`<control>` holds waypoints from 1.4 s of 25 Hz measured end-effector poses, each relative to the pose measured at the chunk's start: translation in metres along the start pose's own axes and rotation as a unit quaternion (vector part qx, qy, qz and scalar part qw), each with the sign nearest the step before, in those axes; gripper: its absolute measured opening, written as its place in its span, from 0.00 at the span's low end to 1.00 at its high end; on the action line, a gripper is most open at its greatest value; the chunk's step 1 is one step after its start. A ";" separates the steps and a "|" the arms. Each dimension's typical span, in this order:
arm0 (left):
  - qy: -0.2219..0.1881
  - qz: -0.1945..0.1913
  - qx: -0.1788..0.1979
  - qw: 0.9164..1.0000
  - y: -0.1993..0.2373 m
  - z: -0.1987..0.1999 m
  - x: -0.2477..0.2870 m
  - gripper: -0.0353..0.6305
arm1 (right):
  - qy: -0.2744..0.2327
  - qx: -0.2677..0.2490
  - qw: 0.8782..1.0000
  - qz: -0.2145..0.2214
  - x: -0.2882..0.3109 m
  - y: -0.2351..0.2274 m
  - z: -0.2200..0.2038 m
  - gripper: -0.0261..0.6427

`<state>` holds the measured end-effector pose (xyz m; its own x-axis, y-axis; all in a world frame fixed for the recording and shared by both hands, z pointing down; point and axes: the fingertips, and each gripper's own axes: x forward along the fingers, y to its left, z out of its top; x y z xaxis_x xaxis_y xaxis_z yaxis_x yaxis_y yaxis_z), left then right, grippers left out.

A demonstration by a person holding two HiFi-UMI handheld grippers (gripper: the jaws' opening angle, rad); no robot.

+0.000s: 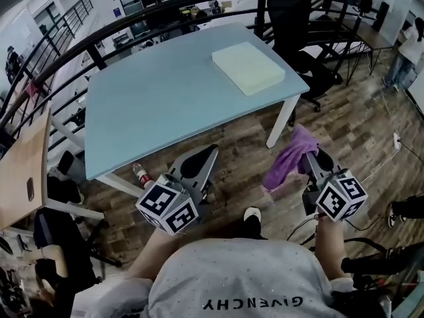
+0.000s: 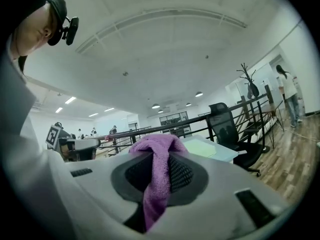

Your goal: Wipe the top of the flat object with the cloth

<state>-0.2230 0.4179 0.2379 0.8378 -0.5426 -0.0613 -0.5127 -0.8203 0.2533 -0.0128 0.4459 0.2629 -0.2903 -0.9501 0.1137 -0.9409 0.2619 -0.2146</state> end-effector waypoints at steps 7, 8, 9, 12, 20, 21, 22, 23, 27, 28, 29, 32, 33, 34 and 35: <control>-0.017 0.017 0.010 1.000 0.032 0.017 0.097 0.05 | 0.018 -0.074 0.997 -0.002 0.065 -0.100 0.045 0.11; -0.016 0.032 0.003 0.999 0.041 0.017 0.109 0.05 | 0.016 -0.074 0.997 -0.001 0.072 -0.113 0.052 0.11; -0.015 0.047 -0.004 0.999 0.049 0.017 0.120 0.05 | 0.014 -0.071 0.997 0.002 0.079 -0.126 0.059 0.11; -0.006 0.088 -0.017 0.996 0.077 0.008 0.149 0.05 | 0.013 -0.068 0.997 0.015 0.103 -0.155 0.068 0.11; -0.034 0.141 -0.059 0.988 0.107 0.001 0.200 0.05 | 0.018 -0.069 0.997 0.024 0.139 -0.215 0.075 0.11; -0.030 0.148 -0.058 0.987 0.111 0.000 0.204 0.05 | 0.017 -0.063 0.998 0.025 0.143 -0.221 0.076 0.11; -0.026 0.153 -0.059 0.986 0.115 -0.001 0.208 0.05 | 0.016 -0.055 0.998 0.026 0.146 -0.226 0.075 0.11; -0.024 0.156 -0.063 0.985 0.120 -0.002 0.212 0.05 | 0.016 -0.048 0.998 0.028 0.150 -0.231 0.074 0.11; -0.039 0.160 -0.081 0.983 0.134 0.001 0.229 0.05 | 0.030 -0.035 0.998 0.033 0.166 -0.244 0.064 0.11; -0.040 0.158 -0.081 0.983 0.136 0.001 0.235 0.05 | 0.034 -0.034 0.998 0.034 0.170 -0.247 0.062 0.11; -0.039 0.155 -0.080 0.984 0.139 0.001 0.240 0.05 | 0.037 -0.033 0.998 0.034 0.175 -0.250 0.060 0.11; -0.036 0.147 -0.080 0.985 0.157 0.001 0.262 0.05 | 0.039 -0.025 0.998 0.036 0.197 -0.259 0.061 0.11; -0.035 0.146 -0.082 0.985 0.165 0.002 0.270 0.05 | 0.041 -0.025 0.998 0.037 0.207 -0.262 0.063 0.11; -0.034 0.145 -0.086 0.985 0.174 0.002 0.280 0.05 | 0.042 -0.027 0.998 0.036 0.217 -0.266 0.065 0.11; -0.032 0.143 -0.091 0.985 0.182 0.003 0.291 0.05 | 0.044 -0.028 0.998 0.036 0.227 -0.270 0.068 0.11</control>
<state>-0.0729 0.1097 0.2634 0.6477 -0.7616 -0.0227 -0.6783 -0.5899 0.4381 0.1873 0.1481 0.2812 -0.3700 -0.9103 0.1854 -0.9245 0.3411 -0.1702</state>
